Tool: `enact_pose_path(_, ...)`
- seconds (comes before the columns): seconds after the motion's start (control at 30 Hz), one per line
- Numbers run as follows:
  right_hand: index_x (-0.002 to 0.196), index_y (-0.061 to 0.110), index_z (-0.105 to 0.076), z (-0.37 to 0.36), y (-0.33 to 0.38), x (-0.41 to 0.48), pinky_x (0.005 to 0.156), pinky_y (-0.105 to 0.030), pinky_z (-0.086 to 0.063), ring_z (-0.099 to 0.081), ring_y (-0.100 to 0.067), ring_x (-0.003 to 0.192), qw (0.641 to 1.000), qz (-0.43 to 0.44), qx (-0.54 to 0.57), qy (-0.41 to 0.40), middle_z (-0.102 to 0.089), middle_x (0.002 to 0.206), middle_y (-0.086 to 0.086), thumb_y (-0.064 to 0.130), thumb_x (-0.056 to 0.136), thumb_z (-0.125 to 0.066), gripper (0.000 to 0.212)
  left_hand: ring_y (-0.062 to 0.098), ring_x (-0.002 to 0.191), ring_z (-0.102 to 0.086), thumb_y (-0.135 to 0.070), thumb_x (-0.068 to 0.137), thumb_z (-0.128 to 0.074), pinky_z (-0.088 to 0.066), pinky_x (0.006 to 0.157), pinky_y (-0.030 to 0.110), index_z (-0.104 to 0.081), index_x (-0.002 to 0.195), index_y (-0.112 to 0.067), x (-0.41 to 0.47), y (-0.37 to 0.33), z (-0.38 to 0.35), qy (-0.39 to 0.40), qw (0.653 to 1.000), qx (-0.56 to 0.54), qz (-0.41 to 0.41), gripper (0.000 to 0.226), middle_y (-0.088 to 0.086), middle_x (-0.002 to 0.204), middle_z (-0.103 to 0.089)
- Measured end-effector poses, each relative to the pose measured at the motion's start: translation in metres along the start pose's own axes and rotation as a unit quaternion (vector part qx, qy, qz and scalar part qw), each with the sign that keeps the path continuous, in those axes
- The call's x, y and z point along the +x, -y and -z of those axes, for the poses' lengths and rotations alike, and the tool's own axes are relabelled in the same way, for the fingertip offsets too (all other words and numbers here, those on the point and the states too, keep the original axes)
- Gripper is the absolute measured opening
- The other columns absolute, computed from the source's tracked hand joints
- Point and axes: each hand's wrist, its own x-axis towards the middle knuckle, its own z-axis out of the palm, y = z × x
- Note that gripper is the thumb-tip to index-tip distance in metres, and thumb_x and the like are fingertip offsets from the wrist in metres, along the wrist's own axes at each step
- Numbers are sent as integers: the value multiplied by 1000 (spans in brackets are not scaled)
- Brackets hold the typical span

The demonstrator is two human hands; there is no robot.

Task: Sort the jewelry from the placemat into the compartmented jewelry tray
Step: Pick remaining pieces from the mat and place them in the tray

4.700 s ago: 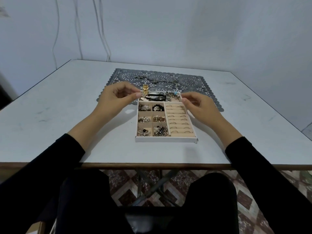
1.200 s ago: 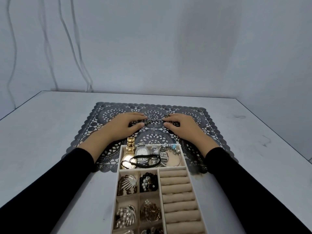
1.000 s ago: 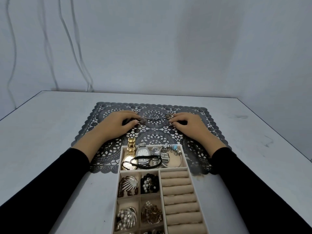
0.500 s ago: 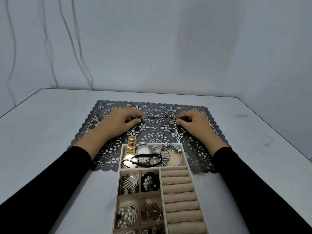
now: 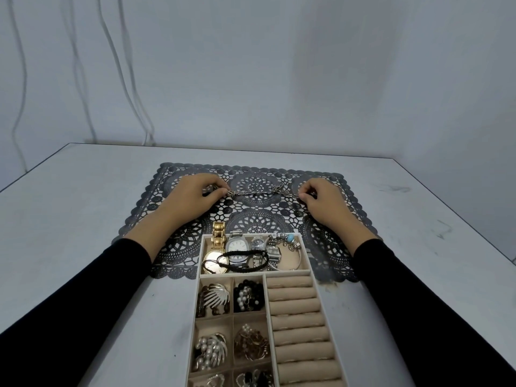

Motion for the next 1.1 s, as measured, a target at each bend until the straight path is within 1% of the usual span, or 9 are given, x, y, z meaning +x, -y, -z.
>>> enact_pose_path(0.1, 89, 14, -56, 1, 2, -2, 59, -8, -33, -48, -3, 74, 999, 22, 34, -14, -56, 85, 9, 9, 95, -52, 9, 3, 92, -62, -28, 92, -65, -44, 83, 20, -70, 99, -28, -1, -1, 1, -30, 998, -57, 21, 8, -17, 95, -67)
enact_pose_path(0.2, 90, 13, -57, -1, 5, -4, 58, -3, -35, -49, 1, 71, 996, 32, 77, -24, -58, 82, 8, 9, 95, -51, 8, -6, 83, -61, -28, 93, -64, -45, 75, 16, -71, 102, -22, 0, -5, 0, -44, 994, -99, 27, 13, -18, 92, -68)
enact_pose_path(0.33, 88, 14, -60, -2, 0, -1, 65, -13, -38, -50, -3, 73, 988, 15, 132, -79, -57, 81, 6, 9, 92, -55, 8, 13, 88, -68, -30, 94, -62, -56, 80, 34, -67, 98, -29, 2, -1, 0, -65, 988, -135, 46, 7, -9, 94, -72)
enact_pose_path(0.43, 87, 15, -61, -1, -3, 0, 64, -14, -39, -48, -2, 70, 986, 2, 139, -90, -55, 77, 9, 9, 91, -58, 8, 13, 93, -67, -30, 94, -62, -55, 85, 38, -63, 92, -35, 1, 3, 2, -82, 987, -129, 57, 6, -11, 97, -71)
enact_pose_path(0.53, 87, 19, -65, -1, -3, 0, 67, -18, -43, -50, -4, 72, 986, 8, 142, -85, -57, 78, 10, 11, 90, -61, 10, 13, 93, -67, -30, 95, -61, -54, 87, 40, -65, 97, -27, 1, 1, 1, -86, 985, -135, 66, 5, -11, 96, -71)
enact_pose_path(0.63, 89, 19, -66, 0, 0, 0, 67, -21, -46, -51, -6, 73, 983, 2, 160, -90, -59, 79, 8, 14, 91, -61, 8, 14, 90, -67, -29, 95, -60, -53, 83, 37, -64, 98, -25, 1, 0, 2, -99, 981, -147, 74, 6, -12, 94, -71)
enact_pose_path(0.8, 93, 14, -66, 1, -3, 0, 61, -3, -39, -51, -1, 72, 983, -18, 146, -105, -61, 83, 5, 13, 93, -58, 8, 8, 86, -62, -26, 96, -59, -45, 72, 19, -64, 100, -18, -1, 1, 7, -128, 981, -109, 93, 10, -8, 94, -69)
enact_pose_path(0.9, 93, 12, -64, 2, -6, -1, 59, -1, -38, -49, 0, 71, 984, -22, 141, -105, -57, 79, 10, 11, 93, -57, 8, 10, 87, -62, -25, 95, -60, -41, 70, 13, -66, 98, -18, -3, 5, 11, -133, 983, -77, 103, 10, -7, 92, -68)
enact_pose_path(1.1, 93, 15, -65, 1, -7, -1, 58, -4, -38, -48, 1, 73, 987, -26, 130, -89, -57, 84, 8, 10, 93, -56, 11, 19, 87, -67, -14, 88, -59, -51, 82, 30, -68, 82, -19, -9, 7, 23, -81, 987, -93, 108, 12, -2, 85, -71)
